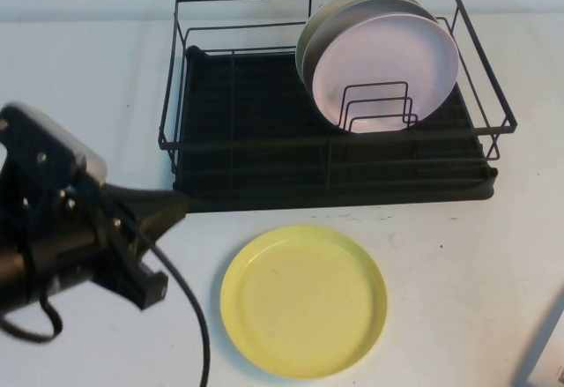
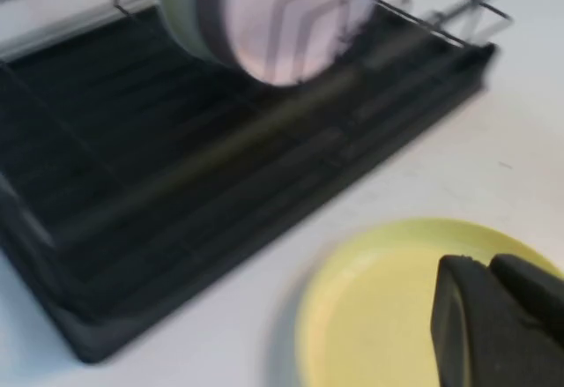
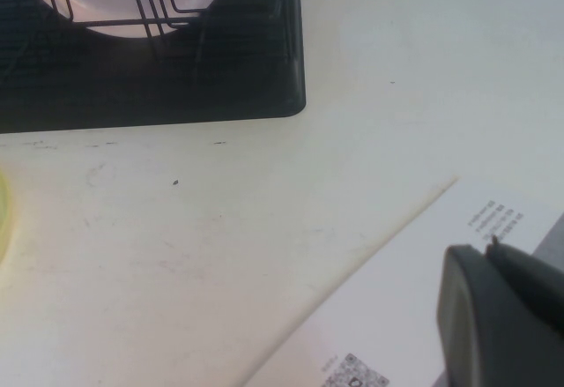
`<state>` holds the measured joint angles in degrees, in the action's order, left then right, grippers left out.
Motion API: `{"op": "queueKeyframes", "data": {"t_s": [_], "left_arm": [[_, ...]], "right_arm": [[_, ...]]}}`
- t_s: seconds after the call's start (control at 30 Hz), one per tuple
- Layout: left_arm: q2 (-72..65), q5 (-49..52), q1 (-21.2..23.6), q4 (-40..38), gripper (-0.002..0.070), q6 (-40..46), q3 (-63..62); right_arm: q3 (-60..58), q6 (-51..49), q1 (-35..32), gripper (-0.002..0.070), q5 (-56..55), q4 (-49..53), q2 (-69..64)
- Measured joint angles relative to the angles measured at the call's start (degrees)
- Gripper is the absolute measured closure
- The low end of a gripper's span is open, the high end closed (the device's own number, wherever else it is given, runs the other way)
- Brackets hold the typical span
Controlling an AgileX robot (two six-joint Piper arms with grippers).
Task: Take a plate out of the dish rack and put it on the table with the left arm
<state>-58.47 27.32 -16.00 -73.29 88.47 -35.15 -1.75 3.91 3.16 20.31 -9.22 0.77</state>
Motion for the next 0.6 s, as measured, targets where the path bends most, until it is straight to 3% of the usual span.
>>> {"op": "queueKeyframes", "data": {"t_s": [0.3,0.5,0.6], "left_arm": [[10.04,4.27,-0.09,9.79,0.0675,-5.46,6.95],[14.56,2.96,-0.09,26.73,0.0675,-30.64,7.23],[16.56,2.66,-0.09,31.92,0.0675,-38.38,9.17]], "right_arm": [[0.0,0.0,0.0,0.0694,0.0,0.0,0.0],[0.0,0.0,0.0,0.0694,0.0,0.0,0.0],[0.0,0.0,0.0,0.0694,0.0,0.0,0.0]]}}
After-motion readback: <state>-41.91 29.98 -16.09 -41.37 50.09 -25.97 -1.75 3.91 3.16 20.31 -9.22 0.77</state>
